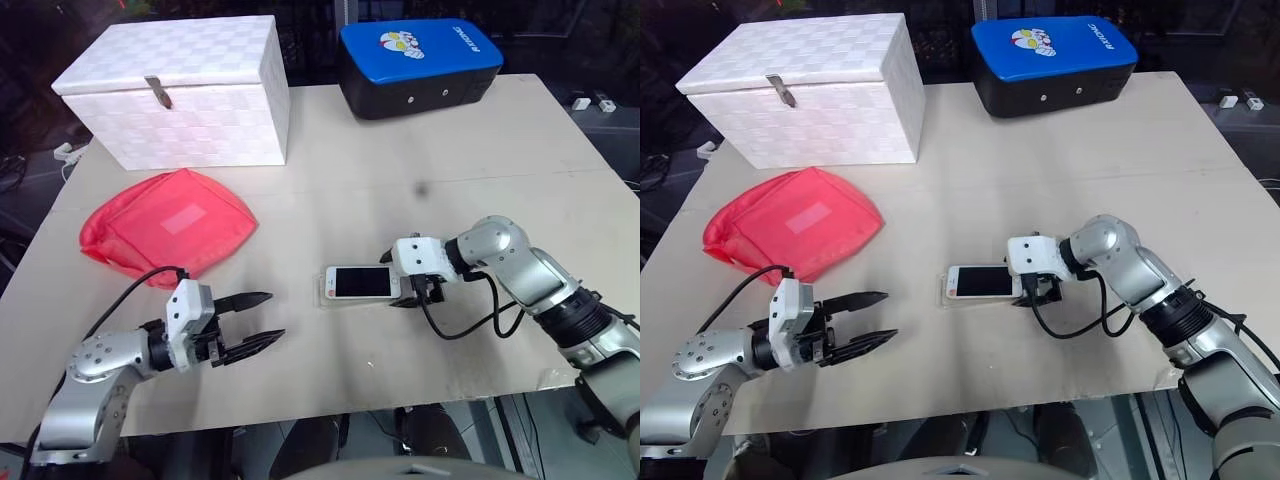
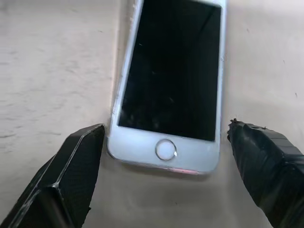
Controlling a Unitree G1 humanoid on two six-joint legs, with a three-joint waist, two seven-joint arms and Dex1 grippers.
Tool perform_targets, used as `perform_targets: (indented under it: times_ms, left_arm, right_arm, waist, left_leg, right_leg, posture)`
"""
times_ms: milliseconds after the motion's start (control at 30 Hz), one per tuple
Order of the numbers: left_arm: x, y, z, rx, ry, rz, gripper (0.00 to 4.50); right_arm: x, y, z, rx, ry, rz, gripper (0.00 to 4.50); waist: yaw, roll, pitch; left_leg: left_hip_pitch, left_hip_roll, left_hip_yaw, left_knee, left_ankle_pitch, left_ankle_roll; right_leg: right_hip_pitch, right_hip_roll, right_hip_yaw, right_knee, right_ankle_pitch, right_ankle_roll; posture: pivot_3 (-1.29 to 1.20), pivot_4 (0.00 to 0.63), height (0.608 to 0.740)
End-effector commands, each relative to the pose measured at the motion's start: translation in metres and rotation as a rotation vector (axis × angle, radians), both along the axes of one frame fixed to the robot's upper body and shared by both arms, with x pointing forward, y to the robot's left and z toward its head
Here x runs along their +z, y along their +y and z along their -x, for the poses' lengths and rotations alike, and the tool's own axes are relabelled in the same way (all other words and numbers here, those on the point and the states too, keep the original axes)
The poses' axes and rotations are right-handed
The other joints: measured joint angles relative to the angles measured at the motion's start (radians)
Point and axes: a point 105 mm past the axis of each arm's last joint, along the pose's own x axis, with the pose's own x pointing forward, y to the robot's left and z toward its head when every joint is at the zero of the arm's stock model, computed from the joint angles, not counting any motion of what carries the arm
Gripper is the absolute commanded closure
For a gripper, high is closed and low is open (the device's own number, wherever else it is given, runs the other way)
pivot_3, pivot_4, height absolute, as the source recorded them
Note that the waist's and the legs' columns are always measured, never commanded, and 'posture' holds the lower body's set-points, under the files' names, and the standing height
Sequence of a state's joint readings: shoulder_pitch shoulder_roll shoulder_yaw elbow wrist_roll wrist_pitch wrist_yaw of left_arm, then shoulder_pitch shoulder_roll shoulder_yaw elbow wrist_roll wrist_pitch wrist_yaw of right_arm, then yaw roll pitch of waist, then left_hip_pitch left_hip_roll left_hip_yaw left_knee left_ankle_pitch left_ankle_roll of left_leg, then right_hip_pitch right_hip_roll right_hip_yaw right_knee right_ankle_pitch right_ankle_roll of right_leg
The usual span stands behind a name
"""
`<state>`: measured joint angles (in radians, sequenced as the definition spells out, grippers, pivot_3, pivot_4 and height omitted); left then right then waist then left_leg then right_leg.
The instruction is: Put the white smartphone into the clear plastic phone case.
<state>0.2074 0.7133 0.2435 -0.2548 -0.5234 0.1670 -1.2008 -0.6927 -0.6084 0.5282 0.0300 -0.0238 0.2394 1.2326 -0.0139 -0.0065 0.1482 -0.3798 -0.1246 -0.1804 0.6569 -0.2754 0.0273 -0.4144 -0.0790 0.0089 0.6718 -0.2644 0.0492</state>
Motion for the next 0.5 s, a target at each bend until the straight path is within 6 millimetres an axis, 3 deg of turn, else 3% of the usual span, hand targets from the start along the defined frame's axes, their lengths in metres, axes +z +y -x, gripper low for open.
perform_targets:
  times_ms: [33,233,500]
  left_arm:
    - [0.009,-0.003,0.001,-0.012,-0.045,0.001,1.11]
    - [0.008,-0.004,0.001,-0.011,-0.041,0.002,1.11]
    - [0.009,-0.006,0.001,-0.012,-0.042,0.004,1.11]
  right_arm:
    - [0.027,0.016,0.002,-0.004,0.026,-0.147,0.11]
    - [0.02,0.031,0.003,-0.029,0.04,-0.157,0.11]
    - [0.002,0.033,0.005,0.053,-0.011,-0.081,0.11]
  waist:
    - [-0.001,0.0,0.0]
    - [0.002,0.0,0.0]
    - [0.001,0.0,0.0]
  left_leg:
    - [0.0,0.0,0.0,0.0,0.0,0.0]
    - [0.0,0.0,0.0,0.0,0.0,0.0]
    - [0.0,0.0,0.0,-0.001,0.0,0.0]
  right_leg:
    - [0.0,0.0,0.0,0.0,0.0,0.0]
    - [0.0,0.0,0.0,0.0,0.0,0.0]
    - [0.0,0.0,0.0,0.0,0.0,0.0]
  posture:
    - [0.0,0.15,0.74]
    - [0.0,0.15,0.74]
    - [0.0,0.15,0.74]
